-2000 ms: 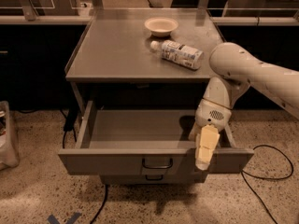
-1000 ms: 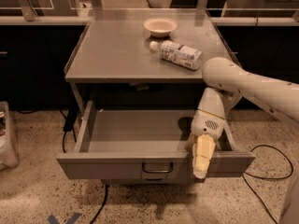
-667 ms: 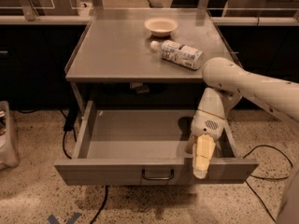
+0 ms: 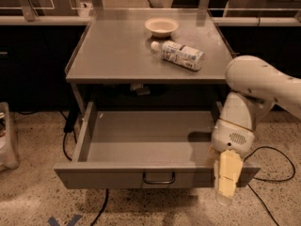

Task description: Open top drawer

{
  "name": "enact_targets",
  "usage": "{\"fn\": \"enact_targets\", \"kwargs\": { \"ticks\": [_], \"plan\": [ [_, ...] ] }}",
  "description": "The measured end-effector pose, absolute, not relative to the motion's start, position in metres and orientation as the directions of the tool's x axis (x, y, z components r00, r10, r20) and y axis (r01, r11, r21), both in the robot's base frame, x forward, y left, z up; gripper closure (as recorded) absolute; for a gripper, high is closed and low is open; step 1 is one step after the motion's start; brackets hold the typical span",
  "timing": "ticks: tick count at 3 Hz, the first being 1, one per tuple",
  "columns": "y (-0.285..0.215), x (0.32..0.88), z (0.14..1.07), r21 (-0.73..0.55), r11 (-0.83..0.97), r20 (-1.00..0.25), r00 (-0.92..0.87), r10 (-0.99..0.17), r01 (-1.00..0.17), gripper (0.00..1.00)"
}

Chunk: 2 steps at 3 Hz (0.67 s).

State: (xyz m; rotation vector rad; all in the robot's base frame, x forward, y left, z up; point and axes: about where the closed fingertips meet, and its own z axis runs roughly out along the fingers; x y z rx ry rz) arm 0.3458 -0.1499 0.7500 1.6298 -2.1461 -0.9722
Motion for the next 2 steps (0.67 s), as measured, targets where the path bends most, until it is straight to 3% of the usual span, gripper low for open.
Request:
{"fn": "enact_targets", "kwargs": {
  "ticks": [2],
  "plan": [
    [-0.1459, 0.3521, 0.7488, 0.604, 0.165, -0.197, -0.347, -0.917, -0.78, 0.0]
  ]
}}
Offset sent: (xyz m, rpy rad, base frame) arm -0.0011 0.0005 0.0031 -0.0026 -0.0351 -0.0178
